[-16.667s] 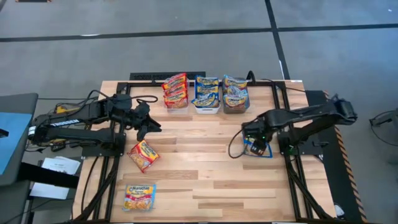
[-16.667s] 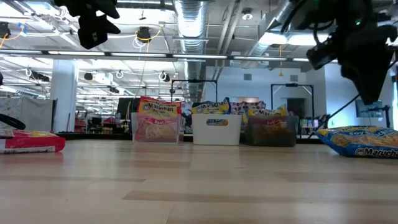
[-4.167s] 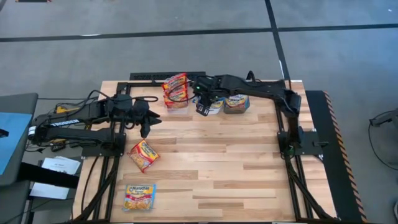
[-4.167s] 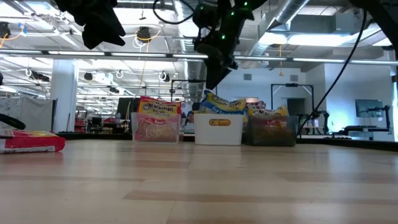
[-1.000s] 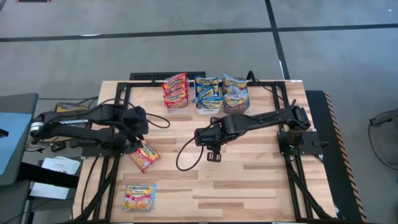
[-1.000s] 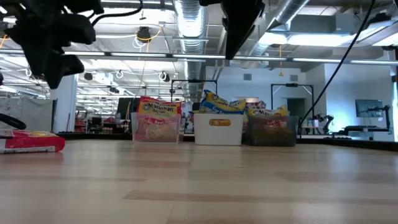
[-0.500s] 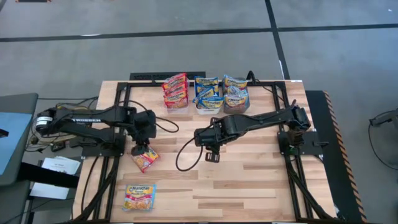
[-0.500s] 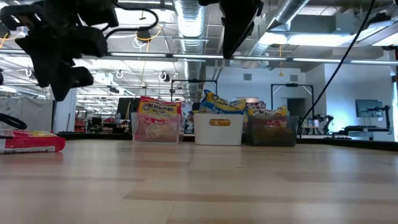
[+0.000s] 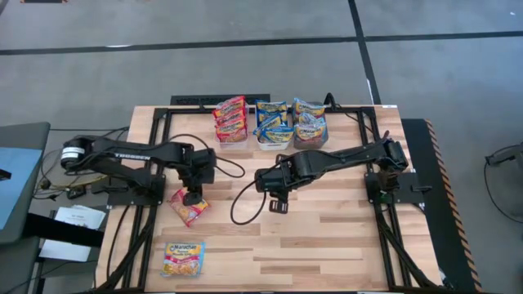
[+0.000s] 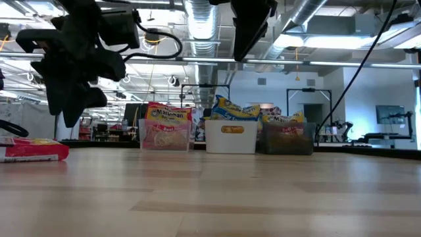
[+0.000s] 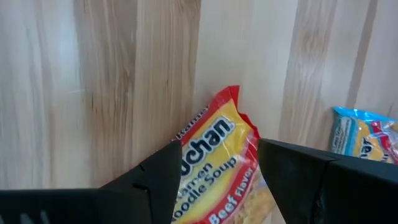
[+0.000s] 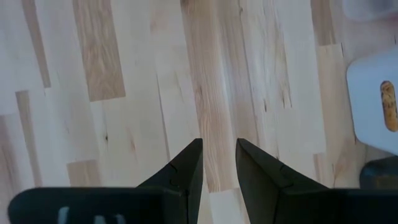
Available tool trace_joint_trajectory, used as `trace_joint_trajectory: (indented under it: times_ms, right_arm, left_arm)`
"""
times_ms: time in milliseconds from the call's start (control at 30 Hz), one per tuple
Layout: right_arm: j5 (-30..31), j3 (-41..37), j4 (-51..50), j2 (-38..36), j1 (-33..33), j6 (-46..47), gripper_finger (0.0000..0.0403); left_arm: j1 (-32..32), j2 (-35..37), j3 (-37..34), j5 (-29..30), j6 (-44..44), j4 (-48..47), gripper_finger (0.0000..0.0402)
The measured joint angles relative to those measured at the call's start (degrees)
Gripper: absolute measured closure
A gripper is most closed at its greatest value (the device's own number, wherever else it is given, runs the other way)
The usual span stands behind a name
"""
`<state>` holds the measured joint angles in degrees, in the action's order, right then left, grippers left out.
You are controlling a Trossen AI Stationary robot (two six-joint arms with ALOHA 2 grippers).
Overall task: Sort Maruchan noodles
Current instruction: Put the red noodle pack into the transparent bin
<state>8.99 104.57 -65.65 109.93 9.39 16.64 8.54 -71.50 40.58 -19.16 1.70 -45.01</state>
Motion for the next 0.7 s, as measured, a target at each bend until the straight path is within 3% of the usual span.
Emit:
trace_joint_trajectory:
  times_ms: [333,700]
  right_arm:
    - [0.00,0.00,0.50,0.00,0.00,-0.02,0.0282]
    - [0.00,0.00,2.04,0.02,0.00,-0.11,0.0282]
  left_arm:
    - [-0.44,-1.65,0.07,-2.12,-1.64,1.23,0.0206]
    - [-3.59,-3.92,-0.32,0.88,-4.10,-0.43,0.0206]
